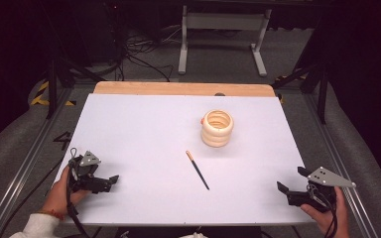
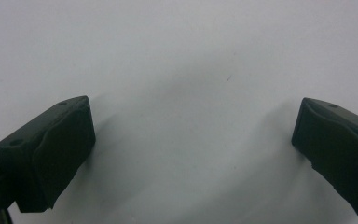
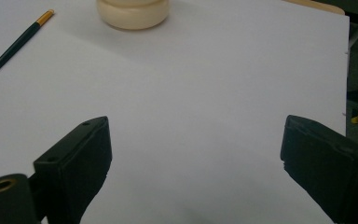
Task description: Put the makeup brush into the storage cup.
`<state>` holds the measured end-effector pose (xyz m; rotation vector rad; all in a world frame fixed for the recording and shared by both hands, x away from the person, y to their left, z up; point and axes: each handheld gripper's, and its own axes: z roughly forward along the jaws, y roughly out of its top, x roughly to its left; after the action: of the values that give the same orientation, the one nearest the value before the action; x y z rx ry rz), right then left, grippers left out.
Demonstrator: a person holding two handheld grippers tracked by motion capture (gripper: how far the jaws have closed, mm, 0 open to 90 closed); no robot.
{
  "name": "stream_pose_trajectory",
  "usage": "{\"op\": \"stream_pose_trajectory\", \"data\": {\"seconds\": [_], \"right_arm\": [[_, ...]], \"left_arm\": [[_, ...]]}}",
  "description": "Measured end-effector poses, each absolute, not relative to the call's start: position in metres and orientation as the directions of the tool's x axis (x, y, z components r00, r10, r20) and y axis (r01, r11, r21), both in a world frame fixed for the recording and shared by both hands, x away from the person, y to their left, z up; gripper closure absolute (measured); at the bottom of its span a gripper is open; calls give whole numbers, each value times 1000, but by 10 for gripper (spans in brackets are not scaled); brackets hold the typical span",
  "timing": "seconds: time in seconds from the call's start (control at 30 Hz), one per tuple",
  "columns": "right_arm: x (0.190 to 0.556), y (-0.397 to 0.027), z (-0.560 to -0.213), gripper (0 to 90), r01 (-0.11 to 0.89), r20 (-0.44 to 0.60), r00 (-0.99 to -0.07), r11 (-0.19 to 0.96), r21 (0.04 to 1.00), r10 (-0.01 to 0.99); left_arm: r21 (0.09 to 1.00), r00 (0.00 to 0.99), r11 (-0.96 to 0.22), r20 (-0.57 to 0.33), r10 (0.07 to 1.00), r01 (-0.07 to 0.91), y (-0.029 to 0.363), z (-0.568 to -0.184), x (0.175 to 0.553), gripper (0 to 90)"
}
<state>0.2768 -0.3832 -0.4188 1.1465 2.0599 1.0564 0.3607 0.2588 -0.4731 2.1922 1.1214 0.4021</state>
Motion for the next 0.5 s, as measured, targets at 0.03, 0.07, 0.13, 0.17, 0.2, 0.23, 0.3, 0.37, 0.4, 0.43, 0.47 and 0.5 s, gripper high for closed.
{"op": "stream_pose_trajectory", "data": {"seconds": [0.03, 0.07, 0.13, 0.17, 0.2, 0.23, 0.3, 0.37, 0.4, 0.43, 0.47, 0.5], "right_arm": [[277, -381, -418, 93, 431, -95, -489, 334, 838, 867], [277, -380, -417, 90, 423, -106, -492, 344, 838, 864], [276, -378, -417, 88, 408, -119, -500, 354, 841, 858], [276, -378, -417, 88, 402, -127, -498, 358, 843, 858], [276, -378, -416, 88, 396, -133, -497, 361, 844, 857], [276, -378, -416, 88, 396, -133, -497, 361, 844, 857], [275, -379, -416, 87, 384, -148, -492, 367, 847, 858], [274, -381, -415, 88, 374, -143, -490, 355, 857, 860], [274, -381, -415, 87, 371, -141, -487, 350, 860, 862], [273, -382, -415, 87, 367, -141, -486, 348, 863, 863], [273, -382, -414, 88, 366, -141, -482, 345, 865, 865], [272, -383, -414, 87, 361, -146, -482, 348, 865, 864]], "left_arm": [[661, 593, -436, -18, 805, 610, 260, -473, 361, 0], [665, 592, -433, -17, 806, 609, 259, -473, 360, 1], [666, 590, -432, -16, 807, 608, 259, -473, 360, 2], [667, 587, -431, -12, 810, 608, 259, -473, 359, 4], [664, 574, -422, -13, 819, 617, 258, -473, 358, 5], [661, 561, -414, -12, 828, 626, 257, -472, 357, 5], [694, 555, -416, 29, 831, 587, 258, -470, 351, 56], [767, 611, -420, 46, 790, 485, 264, -460, 341, 55], [796, 633, -405, 36, 773, 450, 267, -457, 338, 36], [820, 635, -384, 32, 772, 425, 268, -453, 334, 35], [829, 631, -382, 46, 775, 409, 269, -448, 330, 47], [836, 639, -382, 51, 768, 393, 270, -445, 328, 35]]}}
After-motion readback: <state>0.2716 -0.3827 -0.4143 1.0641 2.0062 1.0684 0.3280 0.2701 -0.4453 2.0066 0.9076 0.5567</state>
